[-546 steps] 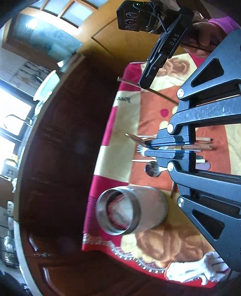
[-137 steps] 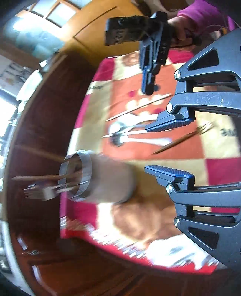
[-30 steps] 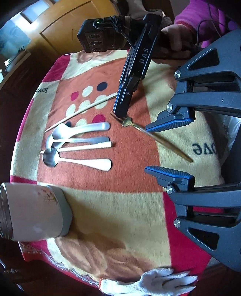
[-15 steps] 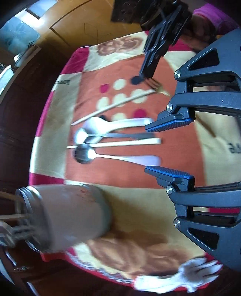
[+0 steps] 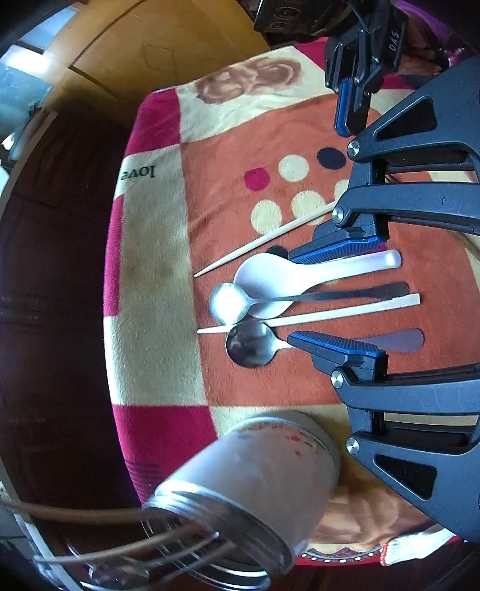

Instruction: Organize utensils

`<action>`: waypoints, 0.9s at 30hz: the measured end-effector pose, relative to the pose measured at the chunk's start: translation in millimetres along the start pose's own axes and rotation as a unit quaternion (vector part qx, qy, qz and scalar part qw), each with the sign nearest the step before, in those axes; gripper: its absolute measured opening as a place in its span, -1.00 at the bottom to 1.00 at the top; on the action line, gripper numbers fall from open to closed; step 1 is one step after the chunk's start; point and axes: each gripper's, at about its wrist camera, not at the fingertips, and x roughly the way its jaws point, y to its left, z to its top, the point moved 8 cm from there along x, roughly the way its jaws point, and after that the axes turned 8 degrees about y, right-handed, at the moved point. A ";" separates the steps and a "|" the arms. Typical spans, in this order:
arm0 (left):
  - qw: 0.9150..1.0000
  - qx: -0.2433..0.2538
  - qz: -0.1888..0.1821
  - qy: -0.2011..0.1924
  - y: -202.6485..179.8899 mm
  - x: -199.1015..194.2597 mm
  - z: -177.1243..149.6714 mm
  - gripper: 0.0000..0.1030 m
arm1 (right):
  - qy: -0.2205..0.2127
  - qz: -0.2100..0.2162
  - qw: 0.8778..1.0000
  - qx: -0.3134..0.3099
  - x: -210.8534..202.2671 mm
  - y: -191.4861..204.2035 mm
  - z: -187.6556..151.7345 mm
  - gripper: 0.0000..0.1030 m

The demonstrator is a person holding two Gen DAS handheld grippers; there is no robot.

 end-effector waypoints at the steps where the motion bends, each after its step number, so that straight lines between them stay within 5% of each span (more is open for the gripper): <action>1: 1.000 -0.001 -0.001 0.004 -2.0 2.9 1.5 -0.30 | 0.001 -0.009 1.000 -0.001 3.3 -2.5 0.4 -0.82; 8: 1.000 0.004 0.005 0.012 -9.0 10.4 5.5 -0.30 | 0.031 0.017 0.999 -0.021 13.5 20.0 -3.9 -0.77; 13: 1.000 -0.002 0.002 0.009 -1.9 3.5 4.0 -0.30 | 0.054 -0.018 0.997 -0.042 17.8 14.5 -26.7 -0.33; 24: 1.000 -0.014 -0.002 0.009 9.8 -0.1 18.9 -0.29 | 0.006 0.018 0.999 -0.036 40.3 17.5 -38.6 -0.35; 27: 1.000 -0.011 0.000 0.008 9.6 -1.1 27.0 -0.29 | -0.006 0.009 1.000 -0.021 47.0 13.3 -34.4 -0.79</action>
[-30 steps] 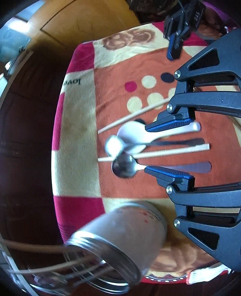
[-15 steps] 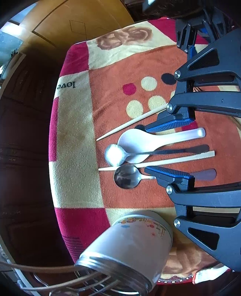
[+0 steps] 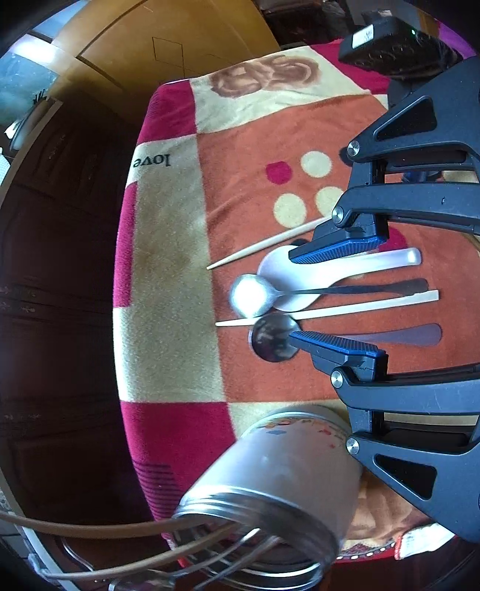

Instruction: Organize utensils

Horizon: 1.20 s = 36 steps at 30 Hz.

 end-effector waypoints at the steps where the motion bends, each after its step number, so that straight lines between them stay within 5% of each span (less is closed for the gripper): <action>1: 1.000 0.001 0.002 0.000 0.3 0.1 2.4 -0.29 | -0.001 0.000 1.000 0.006 0.6 -1.7 1.1 -0.87; 16: 0.997 -0.038 0.025 0.059 27.4 29.7 46.2 -0.29 | -0.044 0.009 0.998 0.032 -43.7 -24.1 22.8 -0.94; 22: 0.995 -0.013 0.037 0.096 33.6 43.9 43.3 -0.30 | -0.034 0.020 0.999 0.034 -42.5 -24.9 21.2 -0.94; 29: 0.987 0.076 0.059 0.130 24.7 49.9 49.8 -0.29 | -0.026 0.025 0.999 0.039 -36.0 -27.2 21.1 -0.94; 36: 0.955 0.220 0.095 0.175 22.3 54.0 51.7 -0.29 | -0.020 0.028 0.999 0.033 -36.1 -29.2 25.4 -0.94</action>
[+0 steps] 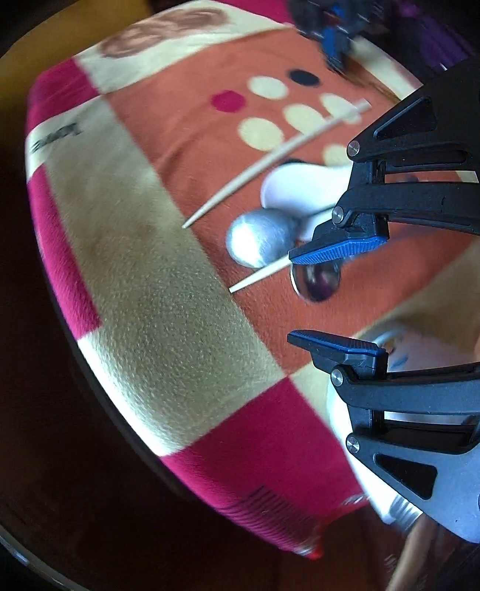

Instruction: Organize utensils

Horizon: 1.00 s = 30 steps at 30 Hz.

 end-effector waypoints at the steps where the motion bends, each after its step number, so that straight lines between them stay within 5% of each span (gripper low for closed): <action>1: 1.000 0.015 0.006 0.006 -0.9 2.2 0.0 -0.29 | 0.000 0.001 1.000 0.000 0.3 -0.4 1.6 -0.94; 10: 0.990 0.119 0.056 0.060 -18.4 22.8 0.6 -0.29 | 0.011 0.006 1.000 -0.005 5.8 -5.0 12.1 -0.94; 19: 0.992 0.091 0.065 0.053 -21.3 21.3 10.0 -0.30 | 0.017 0.017 1.000 -0.016 10.8 -2.1 19.2 -0.94; 30: 0.998 0.031 0.034 0.036 -28.8 20.3 -2.9 -0.29 | 0.008 0.019 1.000 -0.020 4.7 1.3 21.0 -0.94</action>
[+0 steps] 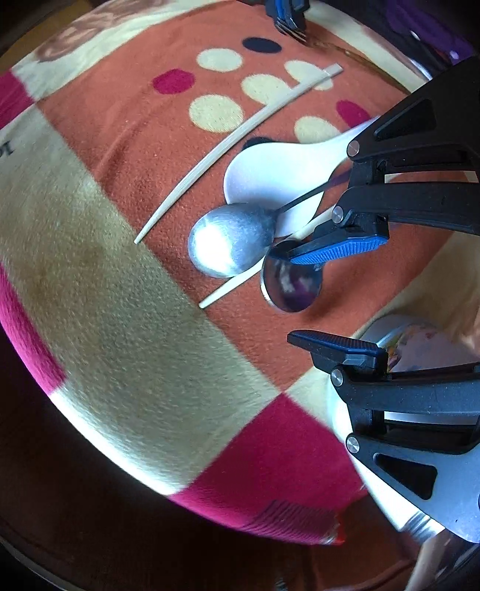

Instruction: Organize utensils

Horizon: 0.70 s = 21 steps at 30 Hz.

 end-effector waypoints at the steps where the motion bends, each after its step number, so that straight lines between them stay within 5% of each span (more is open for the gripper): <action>1: 1.000 -0.005 -0.004 -0.005 -0.5 -0.9 -1.6 -0.29 | 0.000 -0.001 1.000 0.000 -0.3 -0.3 -0.4 -0.94; 10: 0.997 -0.062 -0.017 -0.030 -15.6 -7.0 -16.9 -0.30 | -0.002 -0.001 1.000 -0.002 -5.5 2.4 -1.3 -0.94; 14: 0.990 -0.113 -0.070 -0.040 -17.9 -2.1 -24.2 -0.61 | -0.006 0.000 1.000 -0.002 -6.8 5.3 -2.8 -0.94; 17: 0.989 -0.109 -0.086 -0.058 -38.7 -5.6 -26.9 -0.59 | -0.010 0.000 1.000 -0.004 -10.4 7.2 -3.6 -0.94; 21: 0.979 -0.116 -0.153 -0.072 -81.3 -15.2 -28.1 -0.57 | -0.018 -0.006 1.000 -0.005 -20.6 7.4 -4.5 -0.94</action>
